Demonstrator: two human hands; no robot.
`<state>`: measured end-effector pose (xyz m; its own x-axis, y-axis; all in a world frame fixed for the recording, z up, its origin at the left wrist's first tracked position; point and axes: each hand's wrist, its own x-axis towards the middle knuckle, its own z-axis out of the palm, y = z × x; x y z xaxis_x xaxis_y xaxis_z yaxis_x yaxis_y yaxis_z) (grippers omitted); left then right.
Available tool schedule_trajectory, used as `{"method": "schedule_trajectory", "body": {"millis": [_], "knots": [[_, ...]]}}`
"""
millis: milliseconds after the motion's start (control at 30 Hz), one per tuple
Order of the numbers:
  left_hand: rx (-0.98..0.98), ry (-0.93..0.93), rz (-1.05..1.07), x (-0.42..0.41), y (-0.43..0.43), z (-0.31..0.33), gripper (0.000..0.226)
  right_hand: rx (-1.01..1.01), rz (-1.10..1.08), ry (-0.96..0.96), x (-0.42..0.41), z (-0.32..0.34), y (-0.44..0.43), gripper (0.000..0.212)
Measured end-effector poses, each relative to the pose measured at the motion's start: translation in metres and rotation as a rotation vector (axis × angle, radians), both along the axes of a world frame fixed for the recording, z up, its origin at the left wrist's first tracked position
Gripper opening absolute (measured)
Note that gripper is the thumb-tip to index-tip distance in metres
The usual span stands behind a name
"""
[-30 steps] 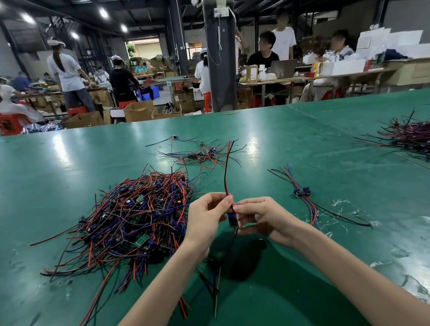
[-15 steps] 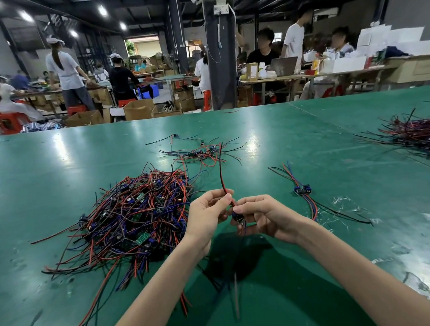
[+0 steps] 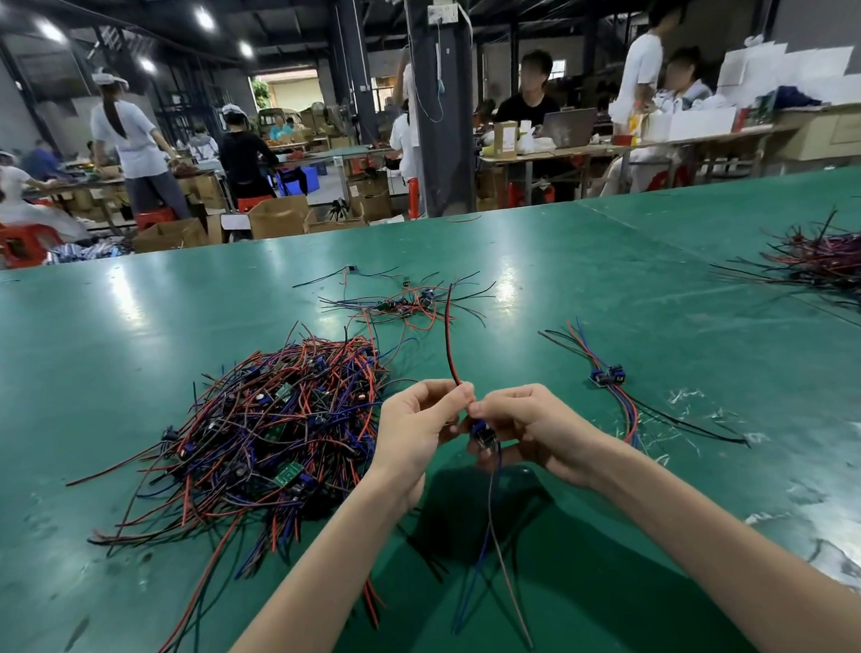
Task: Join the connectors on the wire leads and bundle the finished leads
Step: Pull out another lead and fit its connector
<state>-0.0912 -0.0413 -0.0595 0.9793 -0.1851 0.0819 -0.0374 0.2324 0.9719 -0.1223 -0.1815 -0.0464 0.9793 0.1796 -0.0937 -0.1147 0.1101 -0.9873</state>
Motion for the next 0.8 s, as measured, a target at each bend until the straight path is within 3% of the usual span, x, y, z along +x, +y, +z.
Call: {"method": "schedule_trajectory", "body": {"millis": [367,800], "knots": [[0.112,-0.196,0.127,0.005,0.002,-0.006,0.013,-0.057,-0.137,0.009,-0.001,-0.001,0.009,0.02],[0.092,-0.203,0.278,0.018,0.004,-0.012,0.009,-0.037,-0.098,0.161,-0.002,-0.002,0.012,0.024]]}}
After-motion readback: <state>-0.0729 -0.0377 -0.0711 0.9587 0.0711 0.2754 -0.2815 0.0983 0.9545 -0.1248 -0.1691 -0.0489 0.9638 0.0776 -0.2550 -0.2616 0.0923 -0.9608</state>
